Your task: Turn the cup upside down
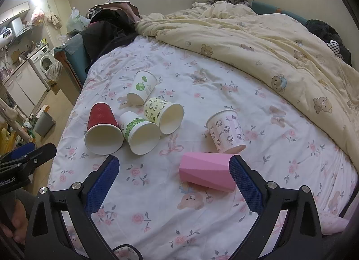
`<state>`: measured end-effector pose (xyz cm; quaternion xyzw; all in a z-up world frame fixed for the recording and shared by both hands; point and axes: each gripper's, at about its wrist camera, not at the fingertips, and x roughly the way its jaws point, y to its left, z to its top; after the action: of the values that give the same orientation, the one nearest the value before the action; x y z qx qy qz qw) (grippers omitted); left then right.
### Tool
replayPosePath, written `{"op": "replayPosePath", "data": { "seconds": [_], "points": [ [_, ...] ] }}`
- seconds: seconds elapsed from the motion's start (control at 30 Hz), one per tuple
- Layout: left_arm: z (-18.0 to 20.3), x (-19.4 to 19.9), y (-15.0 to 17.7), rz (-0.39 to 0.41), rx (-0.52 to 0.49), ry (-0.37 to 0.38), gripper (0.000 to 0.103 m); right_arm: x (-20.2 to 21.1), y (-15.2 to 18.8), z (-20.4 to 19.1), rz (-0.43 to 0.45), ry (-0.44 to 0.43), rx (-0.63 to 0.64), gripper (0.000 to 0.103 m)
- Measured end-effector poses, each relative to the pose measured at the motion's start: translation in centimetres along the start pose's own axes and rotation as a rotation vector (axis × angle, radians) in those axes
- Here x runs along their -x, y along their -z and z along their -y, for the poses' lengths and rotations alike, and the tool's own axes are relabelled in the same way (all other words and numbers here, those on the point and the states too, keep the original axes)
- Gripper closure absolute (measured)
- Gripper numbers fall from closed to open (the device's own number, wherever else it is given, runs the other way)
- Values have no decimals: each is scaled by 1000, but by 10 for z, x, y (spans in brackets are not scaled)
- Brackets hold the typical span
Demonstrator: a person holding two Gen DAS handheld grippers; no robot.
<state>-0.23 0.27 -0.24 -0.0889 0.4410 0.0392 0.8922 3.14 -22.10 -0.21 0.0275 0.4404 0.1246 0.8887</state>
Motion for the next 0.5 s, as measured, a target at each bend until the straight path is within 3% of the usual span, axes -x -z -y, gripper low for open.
{"op": "replayPosePath", "data": {
  "seconds": [0.5],
  "points": [
    [0,-1,2,-6,2,-3,0,-1,1,0,-6,1,2,2]
  ]
}}
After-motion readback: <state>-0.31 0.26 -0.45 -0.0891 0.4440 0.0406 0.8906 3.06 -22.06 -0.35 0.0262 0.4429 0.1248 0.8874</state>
